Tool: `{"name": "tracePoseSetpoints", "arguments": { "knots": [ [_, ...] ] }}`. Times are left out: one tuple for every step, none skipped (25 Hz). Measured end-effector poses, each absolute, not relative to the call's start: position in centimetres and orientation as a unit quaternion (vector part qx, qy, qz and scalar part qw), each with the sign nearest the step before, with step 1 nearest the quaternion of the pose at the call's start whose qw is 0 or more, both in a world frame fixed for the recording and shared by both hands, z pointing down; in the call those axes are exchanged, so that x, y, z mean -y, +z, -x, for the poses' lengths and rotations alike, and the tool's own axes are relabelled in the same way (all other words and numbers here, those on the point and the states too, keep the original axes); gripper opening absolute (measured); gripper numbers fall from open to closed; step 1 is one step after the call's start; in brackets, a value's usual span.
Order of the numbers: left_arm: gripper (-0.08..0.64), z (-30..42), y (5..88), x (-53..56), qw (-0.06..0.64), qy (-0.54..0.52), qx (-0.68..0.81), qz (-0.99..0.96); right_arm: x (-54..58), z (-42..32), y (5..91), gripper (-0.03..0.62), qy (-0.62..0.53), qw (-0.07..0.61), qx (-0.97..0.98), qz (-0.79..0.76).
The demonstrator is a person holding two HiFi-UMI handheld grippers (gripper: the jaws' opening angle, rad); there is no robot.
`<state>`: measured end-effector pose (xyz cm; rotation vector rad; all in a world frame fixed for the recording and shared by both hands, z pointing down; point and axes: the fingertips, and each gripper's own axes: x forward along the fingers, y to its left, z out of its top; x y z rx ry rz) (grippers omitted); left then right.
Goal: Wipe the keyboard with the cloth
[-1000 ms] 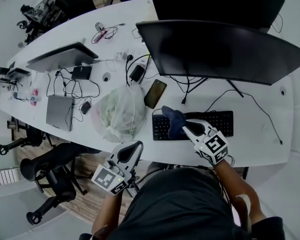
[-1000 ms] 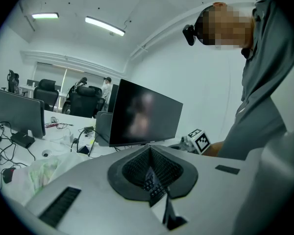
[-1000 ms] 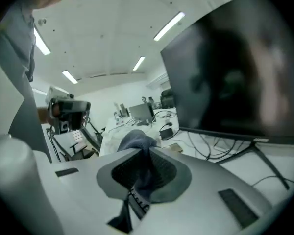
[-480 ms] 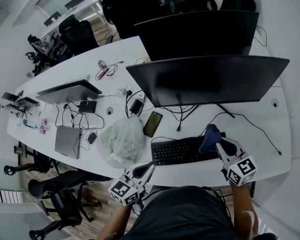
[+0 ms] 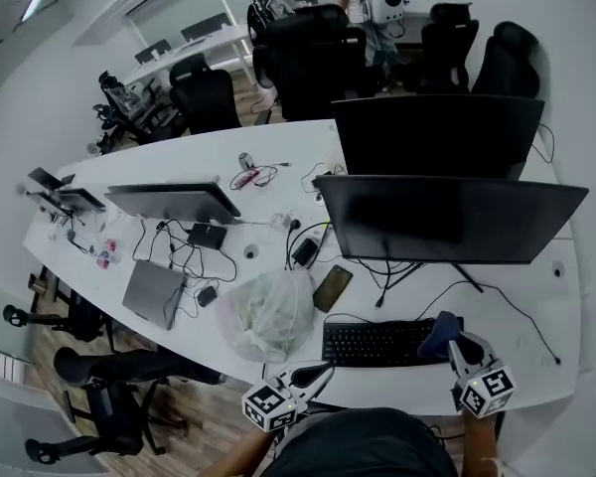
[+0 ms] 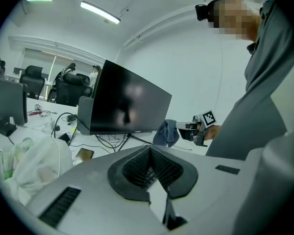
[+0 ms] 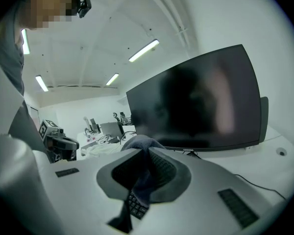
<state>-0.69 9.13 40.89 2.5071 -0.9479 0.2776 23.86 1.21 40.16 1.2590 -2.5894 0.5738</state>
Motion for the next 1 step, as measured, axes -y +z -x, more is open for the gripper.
{"name": "tracePoseSetpoints", "arguments": {
  "knots": [
    [0.003, 0.95, 40.97, -9.64, 0.225, 0.099, 0.340, -0.908, -1.93, -23.31, 40.20, 0.034, 0.198, 0.104, 0.876, -0.427]
  ]
}}
